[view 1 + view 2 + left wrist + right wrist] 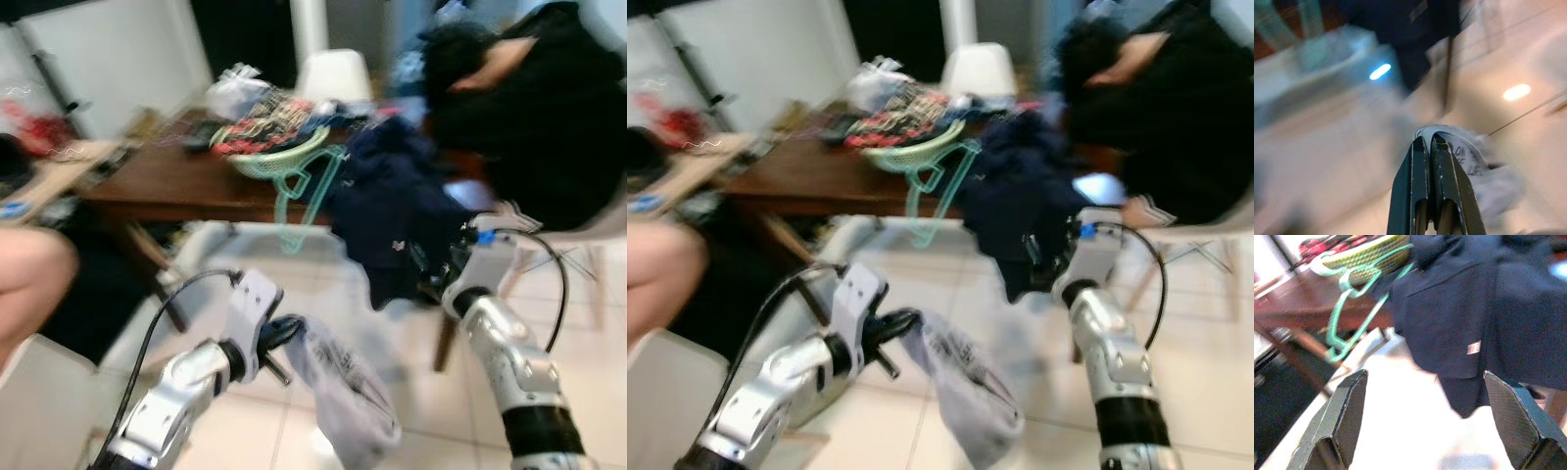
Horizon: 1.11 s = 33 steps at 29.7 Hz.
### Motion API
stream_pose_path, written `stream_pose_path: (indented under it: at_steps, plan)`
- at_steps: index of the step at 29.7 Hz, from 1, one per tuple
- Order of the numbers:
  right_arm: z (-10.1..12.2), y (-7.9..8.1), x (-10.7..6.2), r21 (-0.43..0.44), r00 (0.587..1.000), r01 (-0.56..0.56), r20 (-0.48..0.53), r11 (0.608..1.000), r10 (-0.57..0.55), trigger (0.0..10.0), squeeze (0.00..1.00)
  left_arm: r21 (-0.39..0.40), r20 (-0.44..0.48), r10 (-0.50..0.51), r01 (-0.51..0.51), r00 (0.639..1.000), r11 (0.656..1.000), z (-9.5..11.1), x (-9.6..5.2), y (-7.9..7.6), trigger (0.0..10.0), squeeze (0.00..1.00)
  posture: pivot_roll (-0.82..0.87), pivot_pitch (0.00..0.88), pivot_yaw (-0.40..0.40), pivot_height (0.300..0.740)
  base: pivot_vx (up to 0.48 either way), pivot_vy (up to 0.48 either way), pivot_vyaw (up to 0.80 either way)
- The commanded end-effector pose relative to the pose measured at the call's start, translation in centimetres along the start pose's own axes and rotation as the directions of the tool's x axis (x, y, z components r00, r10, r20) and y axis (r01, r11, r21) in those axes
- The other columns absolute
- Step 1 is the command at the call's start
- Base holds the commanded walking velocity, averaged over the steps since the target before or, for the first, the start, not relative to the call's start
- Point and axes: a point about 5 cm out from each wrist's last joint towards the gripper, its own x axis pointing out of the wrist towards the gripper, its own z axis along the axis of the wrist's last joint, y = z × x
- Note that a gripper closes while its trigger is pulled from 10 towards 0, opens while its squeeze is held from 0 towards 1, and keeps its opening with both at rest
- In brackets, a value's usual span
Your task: Hang hanger
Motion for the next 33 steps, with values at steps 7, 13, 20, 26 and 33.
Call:
stream_pose_path:
  at_steps: [7,13,20,26,33]
  plan:
    - [-2.6,-1.2,-0.7,-0.044,0.998,0.032,-0.045,0.998,-0.034,10.0,0.0,-0.132,-0.091,0.415,-0.424,0.905,0.896,-2.8,-1.7,5.9,10.0,0.0,0.0,0.01,0.063,0.74,0.0,0.0,0.8]
    - [-3.5,-1.0,-0.7,-0.024,0.999,0.025,-0.048,0.999,-0.026,10.0,0.0,-0.178,-0.058,0.481,-0.483,0.875,0.857,-2.6,-1.4,7.0,10.0,0.0,0.01,0.005,0.054,0.74,0.0,0.0,0.8]
    - [-3.6,-0.9,-0.3,-0.03,0.999,0.003,-0.045,1.0,-0.005,10.0,0.0,-0.215,-0.042,0.509,-0.506,0.859,0.836,-2.3,-0.6,8.0,10.0,0.0,0.01,0.002,0.051,0.74,0.0,0.0,0.8]
    - [-3.9,-0.8,-0.1,-0.04,0.999,0.002,-0.047,0.999,-0.004,10.0,0.0,-0.227,-0.028,0.522,-0.514,0.852,0.827,-1.4,0.9,8.8,10.0,0.0,0.0,0.0,0.053,0.74,0.0,0.0,0.8]
    - [-4.0,-1.5,0.0,0.001,0.997,0.054,-0.048,0.999,-0.054,10.0,0.0,-0.254,-0.025,0.519,-0.508,0.854,0.823,-1.1,1.5,9.1,10.0,0.0,-0.01,0.0,0.062,0.74,0.0,0.0,0.34]
